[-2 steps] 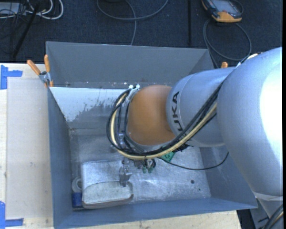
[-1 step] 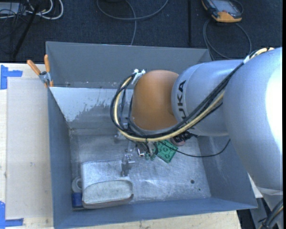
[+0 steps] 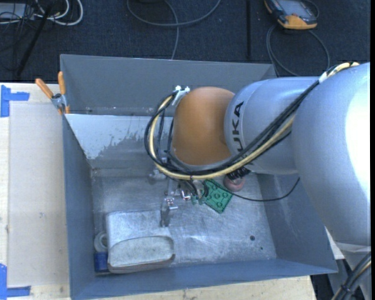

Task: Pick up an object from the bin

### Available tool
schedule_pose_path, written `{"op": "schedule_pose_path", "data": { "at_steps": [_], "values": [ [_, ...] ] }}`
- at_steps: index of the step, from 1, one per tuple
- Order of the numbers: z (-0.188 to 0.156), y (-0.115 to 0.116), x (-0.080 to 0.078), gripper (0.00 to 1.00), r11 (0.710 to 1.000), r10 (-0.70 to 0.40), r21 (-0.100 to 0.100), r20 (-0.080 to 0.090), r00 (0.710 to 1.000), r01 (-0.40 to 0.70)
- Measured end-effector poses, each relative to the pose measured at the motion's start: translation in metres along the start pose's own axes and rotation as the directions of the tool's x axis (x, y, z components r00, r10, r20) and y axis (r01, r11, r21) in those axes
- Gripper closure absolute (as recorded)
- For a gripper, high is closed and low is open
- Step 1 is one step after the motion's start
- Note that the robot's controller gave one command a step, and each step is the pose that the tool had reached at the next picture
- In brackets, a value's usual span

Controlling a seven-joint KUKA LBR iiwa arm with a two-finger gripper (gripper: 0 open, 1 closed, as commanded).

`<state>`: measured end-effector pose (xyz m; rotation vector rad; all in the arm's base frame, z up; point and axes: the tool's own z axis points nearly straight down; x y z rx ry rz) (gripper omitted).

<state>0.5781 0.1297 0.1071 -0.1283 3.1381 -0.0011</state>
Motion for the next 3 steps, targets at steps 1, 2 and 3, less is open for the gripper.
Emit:
{"op": "schedule_pose_path", "data": {
  "at_steps": [1, 2, 3],
  "values": [
    [0.002, -0.031, -0.019, 0.00, 0.996, -0.092, -0.001, 0.001, 0.996, 0.092],
    [-0.010, -0.080, -0.026, 0.00, 0.993, 0.119, 0.000, 0.001, 0.993, -0.119],
    [0.033, -0.137, -0.033, 0.00, 0.968, 0.250, -0.006, 0.008, 0.968, -0.250]
  ]
}}
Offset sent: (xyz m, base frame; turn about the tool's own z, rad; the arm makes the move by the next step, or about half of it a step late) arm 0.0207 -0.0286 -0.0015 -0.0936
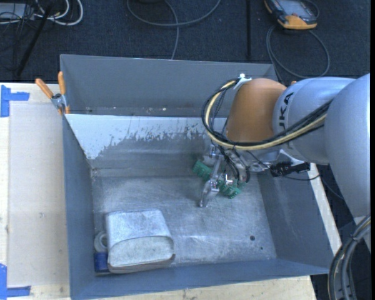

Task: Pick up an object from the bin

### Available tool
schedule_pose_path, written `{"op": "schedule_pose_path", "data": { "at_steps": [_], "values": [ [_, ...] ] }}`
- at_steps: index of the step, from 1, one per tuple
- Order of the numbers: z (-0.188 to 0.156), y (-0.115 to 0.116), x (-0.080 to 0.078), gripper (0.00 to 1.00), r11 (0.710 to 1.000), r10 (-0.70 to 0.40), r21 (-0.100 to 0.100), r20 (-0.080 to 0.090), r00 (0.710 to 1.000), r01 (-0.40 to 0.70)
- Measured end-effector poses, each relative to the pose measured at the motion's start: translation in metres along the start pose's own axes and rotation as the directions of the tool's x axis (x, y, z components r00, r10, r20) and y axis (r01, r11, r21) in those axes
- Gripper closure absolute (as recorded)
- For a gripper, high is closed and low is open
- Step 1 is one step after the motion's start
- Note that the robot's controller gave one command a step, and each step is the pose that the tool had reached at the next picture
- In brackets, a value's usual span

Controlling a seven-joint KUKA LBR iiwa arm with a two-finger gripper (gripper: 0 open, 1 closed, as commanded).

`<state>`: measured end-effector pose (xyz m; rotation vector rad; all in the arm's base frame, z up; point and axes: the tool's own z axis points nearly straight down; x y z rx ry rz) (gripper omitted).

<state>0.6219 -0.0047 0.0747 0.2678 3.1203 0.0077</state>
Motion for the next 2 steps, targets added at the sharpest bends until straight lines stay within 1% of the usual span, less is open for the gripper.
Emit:
{"op": "schedule_pose_path", "data": {
  "at_steps": [1, 2],
  "values": [
    [-0.004, -0.002, -0.004, 1.00, 1.000, 0.000, 0.004, 0.016, 1.000, 0.000],
    [-0.154, -0.038, -0.005, 1.00, 0.964, -0.265, 0.005, -0.002, 0.964, 0.265]
  ]
}}
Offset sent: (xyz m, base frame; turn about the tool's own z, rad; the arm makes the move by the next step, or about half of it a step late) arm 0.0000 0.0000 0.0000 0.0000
